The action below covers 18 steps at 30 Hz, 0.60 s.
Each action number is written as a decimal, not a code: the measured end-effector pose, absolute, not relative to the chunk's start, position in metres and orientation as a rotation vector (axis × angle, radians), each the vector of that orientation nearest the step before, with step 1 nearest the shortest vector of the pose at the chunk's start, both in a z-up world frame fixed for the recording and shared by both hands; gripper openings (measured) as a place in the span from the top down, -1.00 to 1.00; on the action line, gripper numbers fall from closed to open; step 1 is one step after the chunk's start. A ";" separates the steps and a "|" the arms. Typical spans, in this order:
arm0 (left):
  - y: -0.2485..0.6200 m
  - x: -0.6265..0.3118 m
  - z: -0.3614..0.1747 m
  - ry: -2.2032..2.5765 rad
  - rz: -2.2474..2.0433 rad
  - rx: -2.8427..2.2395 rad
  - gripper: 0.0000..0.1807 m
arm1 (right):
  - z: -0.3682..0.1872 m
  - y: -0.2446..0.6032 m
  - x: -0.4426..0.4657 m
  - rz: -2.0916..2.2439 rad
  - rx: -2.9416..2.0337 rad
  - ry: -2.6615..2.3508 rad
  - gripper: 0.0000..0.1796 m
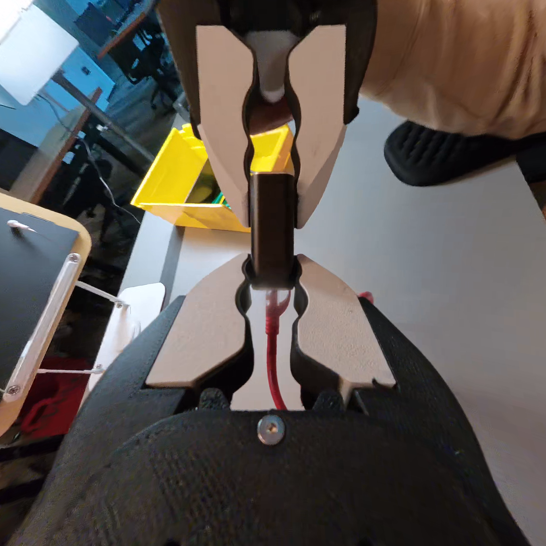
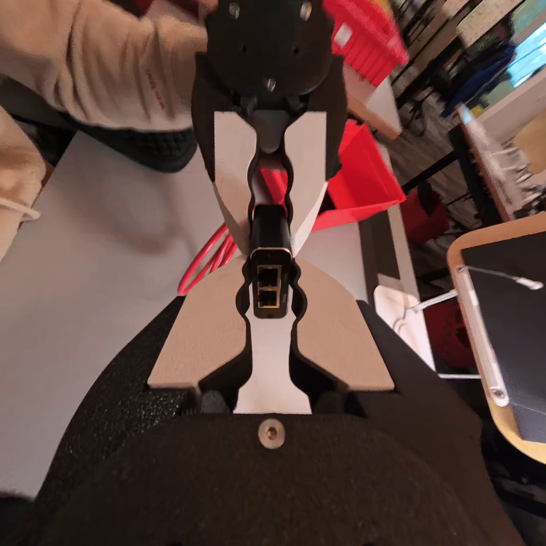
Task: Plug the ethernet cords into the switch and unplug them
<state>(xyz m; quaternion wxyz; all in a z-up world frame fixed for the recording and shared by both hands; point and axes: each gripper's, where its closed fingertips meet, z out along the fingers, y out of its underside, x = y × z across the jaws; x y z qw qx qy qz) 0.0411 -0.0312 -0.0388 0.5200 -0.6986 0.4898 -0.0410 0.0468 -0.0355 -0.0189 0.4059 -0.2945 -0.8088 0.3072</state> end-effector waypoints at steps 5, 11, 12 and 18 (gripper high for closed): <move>-0.033 0.036 0.014 0.916 -0.360 -1.473 0.73 | 0.038 -0.032 0.044 1.123 -0.706 -1.697 0.63; -0.043 0.042 0.045 0.746 -0.692 -1.264 0.72 | 0.052 -0.048 0.039 1.489 -0.686 -1.595 0.60; -0.044 0.046 0.044 0.752 -0.724 -1.256 0.73 | 0.054 -0.047 0.039 1.492 -0.676 -1.569 0.72; -0.045 0.050 0.025 0.835 -0.760 -1.398 0.61 | 0.032 -0.038 0.046 1.263 -0.783 -1.774 0.74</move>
